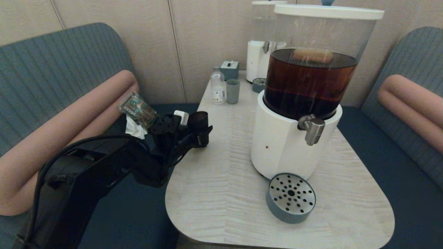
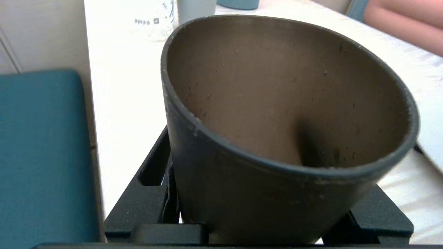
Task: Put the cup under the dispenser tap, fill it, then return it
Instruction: Place the cup next to the water dispenser
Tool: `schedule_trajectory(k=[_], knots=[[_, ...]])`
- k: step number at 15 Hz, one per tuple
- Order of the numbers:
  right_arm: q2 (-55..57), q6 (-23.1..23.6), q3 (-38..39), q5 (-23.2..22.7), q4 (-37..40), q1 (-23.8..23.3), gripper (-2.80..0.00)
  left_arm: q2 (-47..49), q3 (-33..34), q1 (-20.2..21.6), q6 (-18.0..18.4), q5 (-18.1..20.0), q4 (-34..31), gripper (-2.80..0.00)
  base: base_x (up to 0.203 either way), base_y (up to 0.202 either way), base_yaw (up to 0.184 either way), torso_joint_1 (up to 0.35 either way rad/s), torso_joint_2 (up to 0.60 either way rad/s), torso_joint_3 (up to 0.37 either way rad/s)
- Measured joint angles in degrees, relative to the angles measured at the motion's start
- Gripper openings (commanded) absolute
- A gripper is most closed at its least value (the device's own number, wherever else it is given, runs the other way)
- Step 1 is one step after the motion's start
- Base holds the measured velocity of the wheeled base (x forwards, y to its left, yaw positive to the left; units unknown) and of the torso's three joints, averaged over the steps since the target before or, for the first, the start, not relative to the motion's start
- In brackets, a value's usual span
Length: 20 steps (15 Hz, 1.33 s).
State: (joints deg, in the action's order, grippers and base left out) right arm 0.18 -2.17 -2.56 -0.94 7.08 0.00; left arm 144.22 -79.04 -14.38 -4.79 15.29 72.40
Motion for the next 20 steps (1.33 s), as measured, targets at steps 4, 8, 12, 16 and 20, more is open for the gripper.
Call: schedule_trajectory(k=[4, 8, 12, 16, 20], knots=[[0.00, -0.03, 0.00, 0.01, -0.01, 0.00, -2.80, 0.73, -0.15, -0.07, 0.00, 0.91, 0.04, -2.80, 0.000, 0.000, 0.000, 0.000, 0.00, 0.000], [0.00, -0.02, 0.00, 0.00, -0.01, 0.00, -2.80, 1.46, -0.59, -0.33, 0.00, 0.94, -0.11, 0.00, 0.000, 0.000, 0.000, 0.000, 0.00, 0.000], [0.00, -0.02, 0.00, 0.00, -0.01, 0.00, -2.80, 1.77, -0.85, -0.77, 0.02, 0.91, 0.06, 0.00, 0.000, 0.000, 0.000, 0.000, 0.00, 0.000], [0.00, -0.03, 0.00, 0.00, 0.00, 0.00, -2.80, 1.55, 0.13, -1.32, 0.16, 0.91, 0.37, 0.00, 0.000, 0.000, 0.000, 0.000, 0.00, 0.000], [0.00, -0.02, 0.00, 0.00, -0.01, 0.00, -2.80, -0.93, 5.55, -1.44, 0.99, 0.97, 0.63, 0.00, 0.000, 0.000, 0.000, 0.000, 0.00, 0.000]])
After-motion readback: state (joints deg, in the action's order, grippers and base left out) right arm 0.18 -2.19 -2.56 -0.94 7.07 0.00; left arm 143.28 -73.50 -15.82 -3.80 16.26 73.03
